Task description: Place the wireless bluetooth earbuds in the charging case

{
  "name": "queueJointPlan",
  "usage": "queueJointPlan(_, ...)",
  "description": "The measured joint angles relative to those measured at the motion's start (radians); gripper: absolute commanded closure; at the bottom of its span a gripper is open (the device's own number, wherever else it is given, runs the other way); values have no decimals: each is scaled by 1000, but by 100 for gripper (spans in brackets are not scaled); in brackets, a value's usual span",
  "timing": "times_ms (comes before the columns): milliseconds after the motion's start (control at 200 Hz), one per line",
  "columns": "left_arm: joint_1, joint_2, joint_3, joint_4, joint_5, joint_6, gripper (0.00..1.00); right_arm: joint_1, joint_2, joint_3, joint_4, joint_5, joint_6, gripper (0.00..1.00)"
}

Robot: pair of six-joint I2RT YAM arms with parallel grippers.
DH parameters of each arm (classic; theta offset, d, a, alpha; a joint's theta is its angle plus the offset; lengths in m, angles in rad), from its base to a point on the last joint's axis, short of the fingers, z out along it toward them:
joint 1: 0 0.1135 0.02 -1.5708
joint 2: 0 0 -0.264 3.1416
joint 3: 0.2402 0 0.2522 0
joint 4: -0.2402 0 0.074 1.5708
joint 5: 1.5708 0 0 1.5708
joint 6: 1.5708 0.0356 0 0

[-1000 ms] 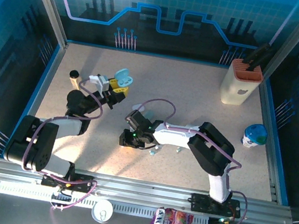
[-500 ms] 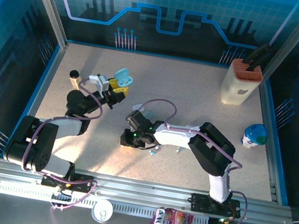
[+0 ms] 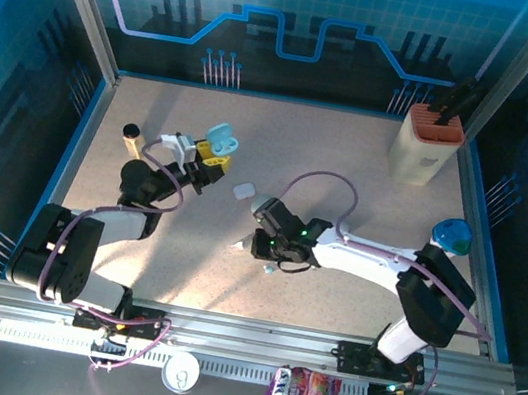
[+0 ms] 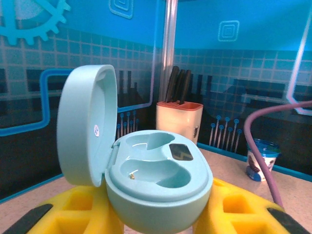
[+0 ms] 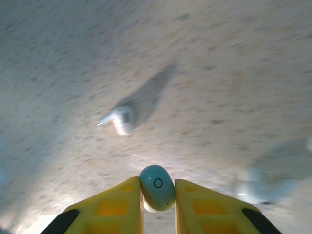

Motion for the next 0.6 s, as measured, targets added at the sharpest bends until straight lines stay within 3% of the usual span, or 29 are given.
queueJointPlan(385,-173,16,2,-53,-4,67,76,-85,-138,-83,-118,173,-65,83)
queueJointPlan(600,-254,135,25,-37,-36,85,78,-85,-299,-84,-153,201,-70,81)
